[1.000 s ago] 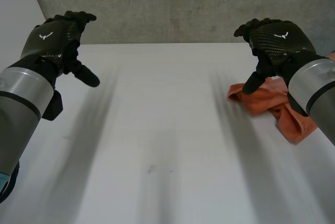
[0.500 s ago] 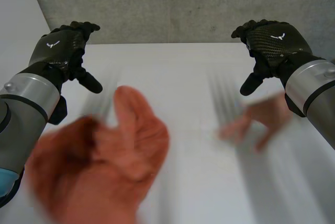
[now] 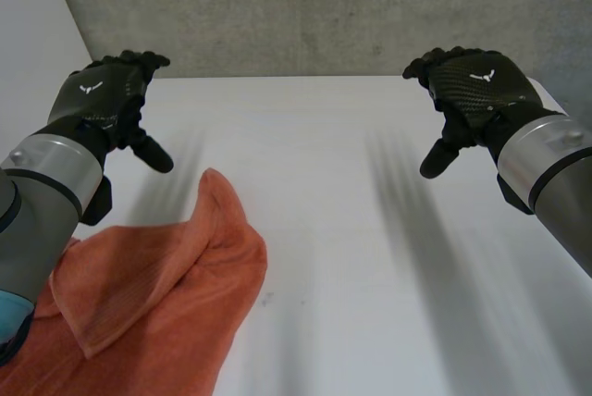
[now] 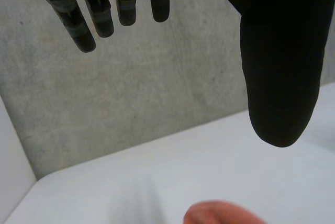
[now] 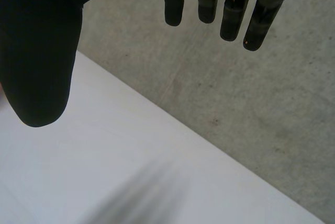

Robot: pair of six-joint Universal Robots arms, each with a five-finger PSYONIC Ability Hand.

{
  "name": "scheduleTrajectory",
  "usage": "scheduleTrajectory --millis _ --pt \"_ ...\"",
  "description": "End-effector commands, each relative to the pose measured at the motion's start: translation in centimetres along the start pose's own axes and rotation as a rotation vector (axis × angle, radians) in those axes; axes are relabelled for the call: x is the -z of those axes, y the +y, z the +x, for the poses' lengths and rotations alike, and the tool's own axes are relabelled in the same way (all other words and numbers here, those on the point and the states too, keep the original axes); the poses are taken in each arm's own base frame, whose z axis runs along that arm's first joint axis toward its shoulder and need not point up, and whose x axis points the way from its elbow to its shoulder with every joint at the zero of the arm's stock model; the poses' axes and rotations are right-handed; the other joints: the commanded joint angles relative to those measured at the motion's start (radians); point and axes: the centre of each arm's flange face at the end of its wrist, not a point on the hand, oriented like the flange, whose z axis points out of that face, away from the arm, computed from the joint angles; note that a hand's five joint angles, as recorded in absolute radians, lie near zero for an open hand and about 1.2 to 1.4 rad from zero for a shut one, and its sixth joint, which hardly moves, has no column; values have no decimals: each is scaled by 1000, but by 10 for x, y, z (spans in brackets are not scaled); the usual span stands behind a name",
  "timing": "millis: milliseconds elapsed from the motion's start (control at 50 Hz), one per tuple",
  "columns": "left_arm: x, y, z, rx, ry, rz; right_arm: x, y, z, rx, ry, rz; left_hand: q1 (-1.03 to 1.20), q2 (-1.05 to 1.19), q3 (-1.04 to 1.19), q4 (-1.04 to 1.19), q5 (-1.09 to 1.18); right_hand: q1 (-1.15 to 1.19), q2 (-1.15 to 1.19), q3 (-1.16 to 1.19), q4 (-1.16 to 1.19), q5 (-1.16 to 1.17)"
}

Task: Fold the laundry

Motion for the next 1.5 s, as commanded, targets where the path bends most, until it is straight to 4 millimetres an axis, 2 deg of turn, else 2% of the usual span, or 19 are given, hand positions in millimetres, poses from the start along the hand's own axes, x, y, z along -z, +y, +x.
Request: scheduleTrajectory --millis 20,100,220,380,660,720,820,940,1060,1100,1120,1160,1180,1280,1320,1340,1380,1460,1500 --pt "1 25 -7 -169 -17 -163 -6 18 -7 18 -52 -56 28 28 29 29 5 -27 -40 -33 -52 -64" --pt "1 51 -20 -200 -44 -303 -12 34 -12 46 -89 -99 37 37 37 38 14 -27 -40 -33 -52 -64" --pt "1 90 -20 -170 -39 -429 -13 41 -14 52 -100 -120 52 51 52 53 28 -27 -40 -33 -52 -64" --pt "-9 121 -17 -85 -46 -478 -15 51 -17 49 -108 -151 113 113 114 114 90 -27 -40 -33 -52 -64" --pt "-13 133 -7 -58 -21 -498 -14 60 -18 49 -110 -177 313 313 313 314 290 -27 -40 -33 -52 -64" --pt "-16 134 -6 -59 -18 -493 -13 63 -19 48 -114 -186 510 509 510 511 486 -27 -40 -33 -52 -64" --pt "-23 127 -5 -60 -18 -449 -12 69 -20 53 -115 -206 1151 1151 1152 1152 1128 -27 -40 -33 -52 -64" --pt "-29 123 -4 -70 -15 -420 -14 69 -15 49 -105 -207 1220 1219 1220 1221 1196 -27 -40 -33 -52 -64" --pt "-38 102 -4 -66 -21 -354 -16 65 -15 36 -107 -192 1220 1219 1220 1221 1196 -27 -40 -33 -52 -64" --pt "-39 80 -3 -64 -16 -294 -22 65 -19 19 -121 -186 1220 1219 1220 1221 1196 -27 -40 -33 -52 -64" --pt "-39 80 -3 -64 -16 -293 -22 65 -19 19 -121 -186 1220 1219 1220 1221 1196 -27 -40 -33 -52 -64" --pt "-32 43 -2 -57 -15 -200 -34 68 -26 -37 -148 -191 1220 1219 1220 1221 1196 -27 -40 -33 -52 -64" --pt "-32 43 -2 -56 -15 -200 -34 68 -26 -37 -148 -191 1220 1219 1220 1221 1196 -27 -40 -33 -52 -64" --pt "-18 -9 -2 -66 -13 -61 -55 70 -46 -221 -231 -190 1220 1219 1220 1221 1196 -27 -40 -33 -52 -64" --pt "-5 -41 -1 -103 -10 45 -66 74 -58 -342 -309 -205 1220 1219 1220 1221 1196 -27 -40 -33 -52 -64" --pt "-5 -42 -1 -103 -10 46 -66 74 -58 -343 -309 -206 1220 1219 1220 1221 1196 -27 -40 -33 -52 -64" --pt "10 -68 0 -142 -6 137 -75 79 -68 -466 -379 -229 1220 1219 1220 1221 1196 -27 -40 -33 -52 -64" --pt "21 -84 1 -161 -6 190 -81 84 -91 -598 -459 -268 1220 1219 1220 1221 1196 -27 -40 -33 -52 -64" --pt "28 -92 1 -161 -7 219 -81 90 -122 -694 -543 -317 1220 1219 1220 1221 1196 -27 -40 -33 -52 -64"
